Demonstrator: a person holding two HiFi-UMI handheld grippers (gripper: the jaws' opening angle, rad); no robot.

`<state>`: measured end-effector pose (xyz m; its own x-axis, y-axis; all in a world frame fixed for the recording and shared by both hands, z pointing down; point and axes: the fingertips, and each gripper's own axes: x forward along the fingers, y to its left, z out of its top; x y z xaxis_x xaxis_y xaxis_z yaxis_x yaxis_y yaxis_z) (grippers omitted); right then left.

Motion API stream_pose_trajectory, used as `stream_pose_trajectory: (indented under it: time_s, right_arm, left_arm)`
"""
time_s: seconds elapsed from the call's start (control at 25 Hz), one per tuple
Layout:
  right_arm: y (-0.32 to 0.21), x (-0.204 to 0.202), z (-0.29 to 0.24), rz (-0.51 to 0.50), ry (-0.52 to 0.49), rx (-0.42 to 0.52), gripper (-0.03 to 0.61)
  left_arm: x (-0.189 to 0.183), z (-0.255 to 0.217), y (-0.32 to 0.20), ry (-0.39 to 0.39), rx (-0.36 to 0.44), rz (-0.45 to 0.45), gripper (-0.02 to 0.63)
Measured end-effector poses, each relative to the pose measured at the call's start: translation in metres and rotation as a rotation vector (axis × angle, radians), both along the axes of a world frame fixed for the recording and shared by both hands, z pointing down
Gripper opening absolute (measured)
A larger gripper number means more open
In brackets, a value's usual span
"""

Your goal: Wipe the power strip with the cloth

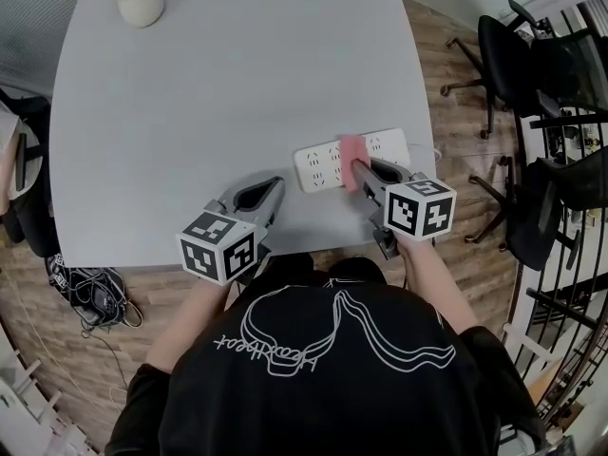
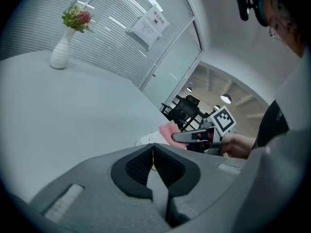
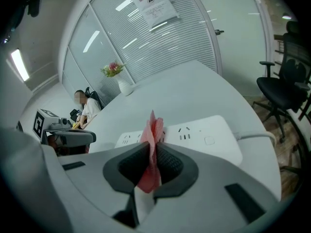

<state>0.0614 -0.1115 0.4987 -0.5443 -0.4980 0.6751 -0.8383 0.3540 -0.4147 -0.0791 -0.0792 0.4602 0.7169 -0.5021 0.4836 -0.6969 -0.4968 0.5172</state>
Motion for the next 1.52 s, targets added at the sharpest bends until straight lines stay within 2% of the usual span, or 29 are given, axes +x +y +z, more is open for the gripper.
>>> stream_pose_trajectory:
  time_s: [0.8,1.52]
  right_arm:
    - [-0.013,0.065,-0.002,0.103,0.061,0.011,0.052]
    - [-0.019,0.117,-0.005,0.121,0.240,0.081,0.057]
  left_arm:
    - [0.009,-0.008,-0.008,-0.022,0.010,0.009,0.014]
    - [0.015,-0.007,-0.003,-0.025,0.000,0.022,0.014]
